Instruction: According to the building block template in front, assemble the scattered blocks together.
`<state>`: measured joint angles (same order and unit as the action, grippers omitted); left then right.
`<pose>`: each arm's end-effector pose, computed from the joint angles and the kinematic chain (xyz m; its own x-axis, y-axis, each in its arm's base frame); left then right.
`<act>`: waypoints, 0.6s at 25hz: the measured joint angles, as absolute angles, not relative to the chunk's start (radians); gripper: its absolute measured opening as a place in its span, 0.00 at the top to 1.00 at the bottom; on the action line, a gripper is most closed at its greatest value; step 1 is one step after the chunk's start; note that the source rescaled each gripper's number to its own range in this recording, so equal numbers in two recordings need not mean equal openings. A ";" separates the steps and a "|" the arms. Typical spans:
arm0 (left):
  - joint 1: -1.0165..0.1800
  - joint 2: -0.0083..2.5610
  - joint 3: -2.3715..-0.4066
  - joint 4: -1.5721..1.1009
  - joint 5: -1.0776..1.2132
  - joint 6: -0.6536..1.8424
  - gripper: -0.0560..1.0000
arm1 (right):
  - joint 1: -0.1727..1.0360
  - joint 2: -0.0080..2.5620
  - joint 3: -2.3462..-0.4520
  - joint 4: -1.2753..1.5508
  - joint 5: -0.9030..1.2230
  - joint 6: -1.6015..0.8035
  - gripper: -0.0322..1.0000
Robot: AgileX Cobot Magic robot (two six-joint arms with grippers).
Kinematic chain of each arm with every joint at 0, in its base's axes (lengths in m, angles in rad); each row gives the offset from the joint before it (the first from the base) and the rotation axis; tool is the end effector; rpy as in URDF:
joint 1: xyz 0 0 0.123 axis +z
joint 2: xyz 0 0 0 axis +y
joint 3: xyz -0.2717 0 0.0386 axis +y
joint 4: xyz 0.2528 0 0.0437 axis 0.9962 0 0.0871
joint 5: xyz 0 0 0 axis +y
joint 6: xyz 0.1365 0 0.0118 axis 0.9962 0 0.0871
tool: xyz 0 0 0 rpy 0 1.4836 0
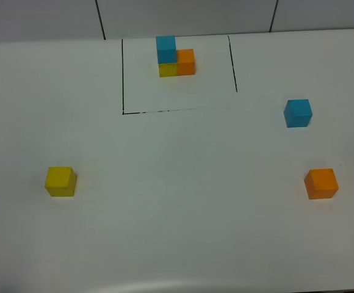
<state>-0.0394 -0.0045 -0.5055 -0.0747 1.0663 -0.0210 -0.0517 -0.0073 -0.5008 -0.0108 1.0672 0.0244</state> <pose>0.0490 -0.0109 0.2601 -0.4555 -0.0391 -0.8894 0.0717 0.9942 -0.0804 0.0495 -0.0039 0.2584 -0.4527 0.0426 -0.8906 0.0688 0.9975 0.0128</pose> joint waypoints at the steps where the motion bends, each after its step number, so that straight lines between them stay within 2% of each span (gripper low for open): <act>1: -0.039 -0.004 -0.506 -0.075 1.066 -0.021 0.89 | -0.052 -0.007 -0.501 -0.011 1.067 0.024 0.17; 15: -0.039 -0.004 -0.506 -0.075 1.066 -0.021 0.89 | -0.052 -0.007 -0.501 -0.010 1.067 0.024 0.17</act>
